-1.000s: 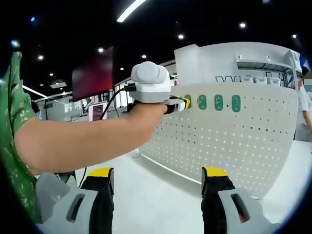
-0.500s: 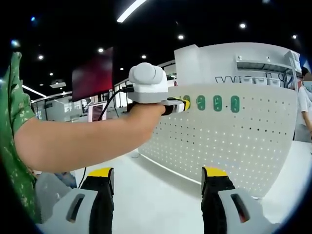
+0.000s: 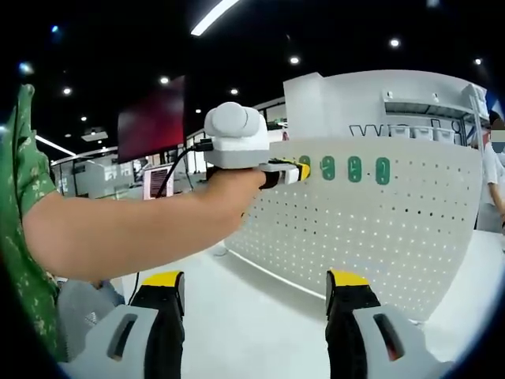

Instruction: Insert the hook assembly into the mounting plate slot until the hook locks in place.

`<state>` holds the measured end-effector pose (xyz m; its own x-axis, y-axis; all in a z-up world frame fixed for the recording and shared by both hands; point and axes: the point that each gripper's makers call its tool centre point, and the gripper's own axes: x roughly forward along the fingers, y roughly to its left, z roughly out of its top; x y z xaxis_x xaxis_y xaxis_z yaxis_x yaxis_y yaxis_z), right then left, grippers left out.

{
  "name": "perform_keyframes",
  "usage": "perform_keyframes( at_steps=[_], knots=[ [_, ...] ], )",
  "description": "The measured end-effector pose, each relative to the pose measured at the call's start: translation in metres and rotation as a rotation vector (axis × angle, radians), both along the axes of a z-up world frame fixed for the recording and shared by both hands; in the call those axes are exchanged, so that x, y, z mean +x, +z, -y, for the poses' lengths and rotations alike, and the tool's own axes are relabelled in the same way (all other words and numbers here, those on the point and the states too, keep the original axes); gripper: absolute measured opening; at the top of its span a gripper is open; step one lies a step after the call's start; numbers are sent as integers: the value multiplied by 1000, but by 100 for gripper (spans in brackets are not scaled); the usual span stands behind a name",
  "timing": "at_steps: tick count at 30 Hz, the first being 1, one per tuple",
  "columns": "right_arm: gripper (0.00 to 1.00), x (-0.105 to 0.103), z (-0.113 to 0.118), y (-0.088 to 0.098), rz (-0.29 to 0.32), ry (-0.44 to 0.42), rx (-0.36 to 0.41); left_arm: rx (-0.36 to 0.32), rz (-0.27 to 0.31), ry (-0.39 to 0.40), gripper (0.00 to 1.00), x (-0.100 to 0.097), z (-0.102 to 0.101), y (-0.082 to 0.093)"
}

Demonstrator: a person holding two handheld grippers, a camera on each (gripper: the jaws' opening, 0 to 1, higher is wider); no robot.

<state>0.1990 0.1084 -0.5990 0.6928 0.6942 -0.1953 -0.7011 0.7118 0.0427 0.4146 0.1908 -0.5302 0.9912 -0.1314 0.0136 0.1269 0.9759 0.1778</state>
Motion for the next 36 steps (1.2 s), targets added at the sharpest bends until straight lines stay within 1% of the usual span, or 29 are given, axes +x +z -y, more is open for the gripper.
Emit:
perform_keyframes(
  at_steps=[7,10,12,14,20,22,26,30,33,36],
  knots=[
    [74,-1,-1,1,4,-3,-5,14,1,-16,21,-5,3,-1],
    [74,-1,-2,2,6,-3,-6,13,-3,-19,22,-5,2,-2],
    [74,-1,-2,2,6,-1,-6,-2,3,-31,24,-6,2,-1],
    [74,-1,-3,3,8,0,-9,7,-3,-28,24,-6,2,-2],
    [74,-2,-4,5,10,2,-12,-16,-14,-47,26,-9,1,-4],
    [74,-2,-5,5,11,3,-13,-40,-15,-61,29,-10,3,-5],
    [74,-3,-6,6,14,5,-16,-43,-25,-67,33,-12,3,-7],
    [74,-4,-6,7,17,4,-17,-57,-29,-90,38,-14,5,-7],
    [74,-4,-8,8,19,5,-18,-59,-31,-98,40,-16,3,-8],
    [74,-4,-9,8,20,7,-19,-73,-53,-112,41,-18,3,-12]
  ],
)
